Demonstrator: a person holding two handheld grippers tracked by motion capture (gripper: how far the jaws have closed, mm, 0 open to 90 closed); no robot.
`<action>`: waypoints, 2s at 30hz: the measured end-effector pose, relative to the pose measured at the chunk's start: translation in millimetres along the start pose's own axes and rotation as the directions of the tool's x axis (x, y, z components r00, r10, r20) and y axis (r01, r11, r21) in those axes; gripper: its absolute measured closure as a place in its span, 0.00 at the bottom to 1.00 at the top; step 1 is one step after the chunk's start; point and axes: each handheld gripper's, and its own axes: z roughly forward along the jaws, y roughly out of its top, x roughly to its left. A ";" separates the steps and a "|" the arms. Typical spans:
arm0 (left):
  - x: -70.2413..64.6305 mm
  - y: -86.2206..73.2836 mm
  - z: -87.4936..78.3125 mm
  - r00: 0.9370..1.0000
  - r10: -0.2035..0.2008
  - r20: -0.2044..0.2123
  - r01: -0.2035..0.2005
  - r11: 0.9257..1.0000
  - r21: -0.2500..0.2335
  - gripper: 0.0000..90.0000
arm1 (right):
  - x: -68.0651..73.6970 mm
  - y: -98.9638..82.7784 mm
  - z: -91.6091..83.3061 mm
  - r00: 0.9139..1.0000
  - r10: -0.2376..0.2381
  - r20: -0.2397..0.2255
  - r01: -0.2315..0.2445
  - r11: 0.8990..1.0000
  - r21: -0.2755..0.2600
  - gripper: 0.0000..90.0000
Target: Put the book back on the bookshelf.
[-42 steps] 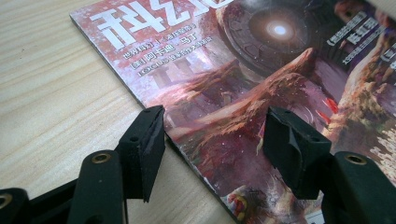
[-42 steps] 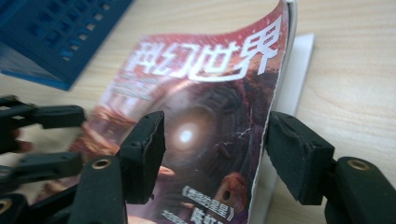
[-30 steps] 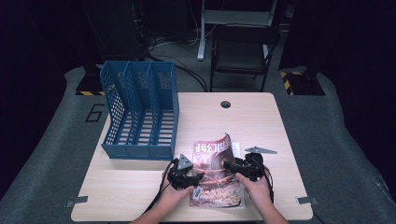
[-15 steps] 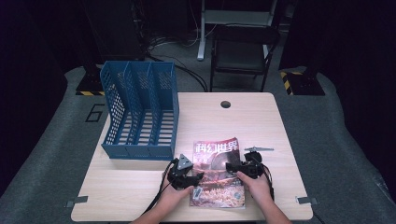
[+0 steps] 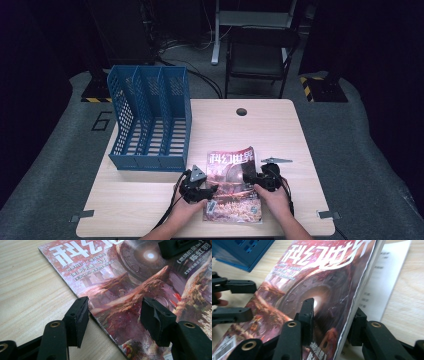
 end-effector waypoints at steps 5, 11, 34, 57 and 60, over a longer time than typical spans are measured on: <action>0.1 0.0 0.0 1.000 0.000 0.000 0.000 1.000 0.000 0.44 | 3.1 0.4 -0.3 1.000 0.000 -0.022 0.001 1.000 0.027 0.75; 0.1 0.1 0.0 1.000 -0.004 0.000 0.004 1.000 -0.001 0.44 | -1.0 0.4 0.0 0.998 0.036 -0.053 -0.034 0.999 0.039 0.78; 0.6 0.2 -0.4 1.000 0.000 0.002 0.000 1.000 0.006 0.44 | -2.0 0.6 -1.8 0.993 0.059 -0.105 -0.055 0.998 0.036 0.93; 4.3 1.8 1.6 0.999 -0.019 0.041 0.019 1.000 0.002 0.34 | 10.0 0.9 -14.5 0.988 -0.015 -0.152 0.002 0.997 -0.080 0.96; 5.7 1.7 1.6 0.999 -0.020 0.042 0.020 1.000 0.000 0.32 | 11.0 1.2 -16.8 0.987 -0.005 -0.163 -0.010 0.996 -0.088 0.96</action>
